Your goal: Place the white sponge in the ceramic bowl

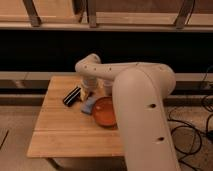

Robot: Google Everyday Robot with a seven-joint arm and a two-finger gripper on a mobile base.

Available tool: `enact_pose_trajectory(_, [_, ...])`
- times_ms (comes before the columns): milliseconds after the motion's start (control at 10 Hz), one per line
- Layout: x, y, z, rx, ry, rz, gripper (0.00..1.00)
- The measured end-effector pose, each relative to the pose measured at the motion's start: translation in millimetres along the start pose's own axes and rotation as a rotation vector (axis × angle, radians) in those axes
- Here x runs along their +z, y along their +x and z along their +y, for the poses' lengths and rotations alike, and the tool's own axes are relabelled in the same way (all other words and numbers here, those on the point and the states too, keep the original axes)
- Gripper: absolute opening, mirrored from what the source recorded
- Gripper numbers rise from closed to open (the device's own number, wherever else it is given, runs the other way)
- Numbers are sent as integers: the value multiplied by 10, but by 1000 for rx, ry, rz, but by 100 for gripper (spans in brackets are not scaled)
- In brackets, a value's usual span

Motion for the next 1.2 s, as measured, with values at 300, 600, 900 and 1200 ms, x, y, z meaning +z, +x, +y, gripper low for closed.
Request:
enact_pose_trajectory(300, [0,-6,9,-3,0,-2,65])
enact_pose_trajectory(600, [168,-146,124,-54,-27,-42,65])
enact_pose_trajectory(900, [284,-262,206,-114,-59,-70,65])
enact_pose_trajectory(1200, [334,-208,146,-144,-39,-54,65])
